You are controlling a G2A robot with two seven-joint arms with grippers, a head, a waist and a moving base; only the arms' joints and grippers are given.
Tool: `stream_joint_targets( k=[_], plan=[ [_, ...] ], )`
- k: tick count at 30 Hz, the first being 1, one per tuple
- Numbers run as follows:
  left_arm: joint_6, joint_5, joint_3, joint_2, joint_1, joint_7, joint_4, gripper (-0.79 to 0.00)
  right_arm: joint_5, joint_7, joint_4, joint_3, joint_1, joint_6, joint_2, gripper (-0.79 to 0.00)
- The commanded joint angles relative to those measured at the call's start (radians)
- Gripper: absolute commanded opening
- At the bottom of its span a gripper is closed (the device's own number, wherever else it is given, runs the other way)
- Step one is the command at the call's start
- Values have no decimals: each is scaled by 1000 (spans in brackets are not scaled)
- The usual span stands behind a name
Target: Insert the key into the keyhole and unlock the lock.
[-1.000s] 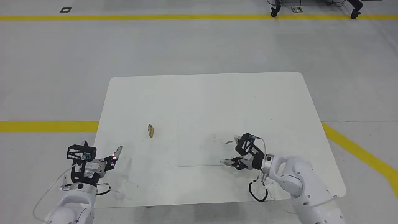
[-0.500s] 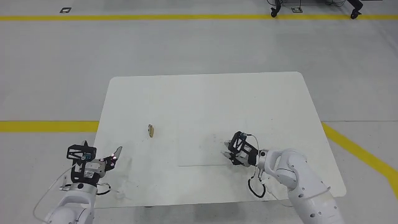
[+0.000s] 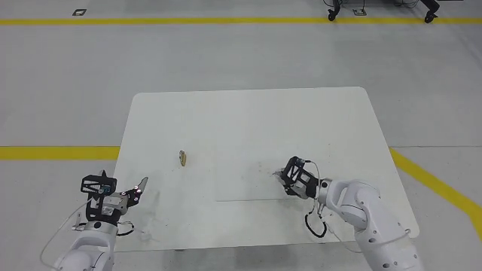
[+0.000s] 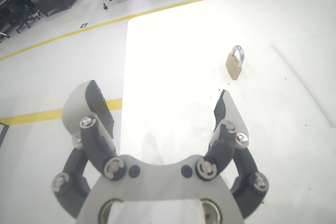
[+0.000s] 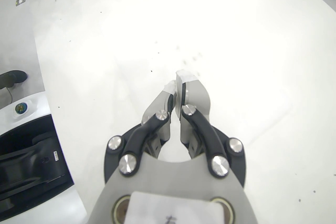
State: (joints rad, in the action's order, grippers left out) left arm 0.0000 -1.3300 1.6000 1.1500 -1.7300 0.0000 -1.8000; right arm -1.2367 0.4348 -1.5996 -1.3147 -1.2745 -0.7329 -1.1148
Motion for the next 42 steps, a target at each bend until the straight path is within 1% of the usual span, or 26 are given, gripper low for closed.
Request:
stream_joint_targets(
  k=[1,2,4,7,10,12,15,19,20,22,24,26,29,31,32,33,37,42],
  plan=[
    [0,0,0,0,0,0,0,0,-13,2,6,6,7,4,1,-449],
    [0,0,0,0,0,0,0,0,-2,1,24,3,19,3,1,-425],
    [0,0,0,0,0,0,0,0,15,14,54,4,48,-5,1,-434],
    [0,0,0,0,0,0,0,0,35,38,91,19,88,-29,0,-428],
    [0,0,0,0,0,0,0,0,44,56,114,45,113,-38,-2,-431],
    [0,0,0,0,0,0,0,0,40,73,126,64,125,-35,-4,-443],
    [0,0,0,0,0,0,0,0,23,88,142,91,143,-28,-6,-434],
    [0,0,0,0,0,0,0,0,6,102,161,112,172,-12,-9,-446],
    [0,0,0,0,0,0,0,0,2,106,160,117,178,-16,-9,-462],
    [0,0,0,0,0,0,0,0,-6,114,160,124,185,-23,-8,-566],
    [0,0,0,0,0,0,0,0,-18,128,160,128,190,-21,-7,-613],
    [0,0,0,0,0,0,0,0,-24,138,155,132,191,-14,-6,-594],
    [0,0,0,0,0,0,0,0,-28,161,143,135,192,-33,-3,-579],
    [0,0,0,0,0,0,0,0,-32,180,134,141,192,-36,-2,-610],
    [0,0,0,0,0,0,0,0,-37,188,130,143,192,-30,-1,-674],
    [0,0,0,0,0,0,0,0,-39,191,126,145,192,-22,-1,-785],
    [0,0,0,0,0,0,0,0,-28,187,111,141,190,-12,1,-785],
    [0,0,0,0,0,0,0,0,-11,156,82,104,165,-23,11,-785]
  ],
)
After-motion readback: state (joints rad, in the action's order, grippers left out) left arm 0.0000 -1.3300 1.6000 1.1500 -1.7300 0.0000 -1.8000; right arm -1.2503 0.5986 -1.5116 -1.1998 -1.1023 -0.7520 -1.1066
